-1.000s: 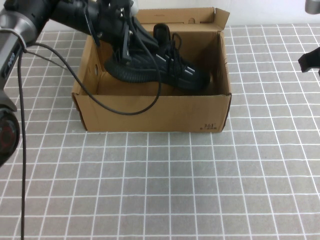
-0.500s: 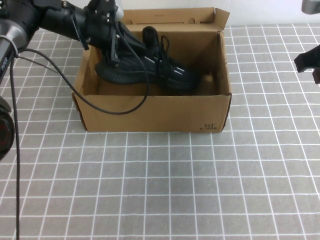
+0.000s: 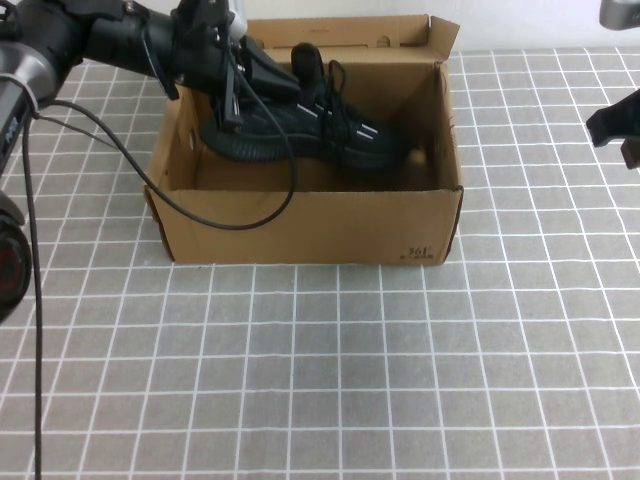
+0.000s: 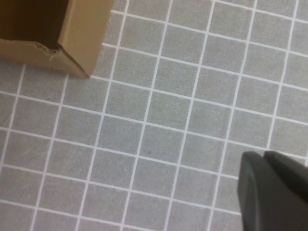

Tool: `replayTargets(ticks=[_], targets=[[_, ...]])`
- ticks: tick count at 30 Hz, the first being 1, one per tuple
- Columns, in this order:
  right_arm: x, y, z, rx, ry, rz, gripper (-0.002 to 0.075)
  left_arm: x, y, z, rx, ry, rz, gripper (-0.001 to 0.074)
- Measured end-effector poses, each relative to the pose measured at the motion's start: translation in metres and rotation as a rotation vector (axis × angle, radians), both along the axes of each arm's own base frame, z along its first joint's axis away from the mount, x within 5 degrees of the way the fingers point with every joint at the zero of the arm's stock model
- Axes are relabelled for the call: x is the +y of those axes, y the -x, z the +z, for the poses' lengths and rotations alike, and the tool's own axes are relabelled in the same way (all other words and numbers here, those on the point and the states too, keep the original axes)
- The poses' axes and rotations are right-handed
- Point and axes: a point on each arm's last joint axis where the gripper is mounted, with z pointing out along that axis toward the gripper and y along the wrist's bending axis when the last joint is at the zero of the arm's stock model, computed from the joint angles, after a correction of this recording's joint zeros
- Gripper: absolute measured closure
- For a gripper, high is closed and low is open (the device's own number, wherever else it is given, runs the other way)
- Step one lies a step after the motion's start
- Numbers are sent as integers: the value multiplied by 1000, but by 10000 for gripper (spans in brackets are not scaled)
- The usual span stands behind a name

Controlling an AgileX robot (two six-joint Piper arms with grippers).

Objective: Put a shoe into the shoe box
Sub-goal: Adjust the shoe

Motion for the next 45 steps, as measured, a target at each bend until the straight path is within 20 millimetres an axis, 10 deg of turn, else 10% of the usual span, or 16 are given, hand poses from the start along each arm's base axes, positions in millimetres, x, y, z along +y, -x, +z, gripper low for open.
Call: replayTargets(ticks=[16,25,38,45], targets=[[1,0,0,1,-3,9,742,2,-8,-23,66,-30,48,696],[4,1,0,8,-24,44,742,7,-9,-26,174,-51,145,321],[6,0,1,-3,-49,46,742,14,24,76,632,210,663,232],[6,0,1,-7,-54,46,742,-22,39,68,611,-4,944,249]])
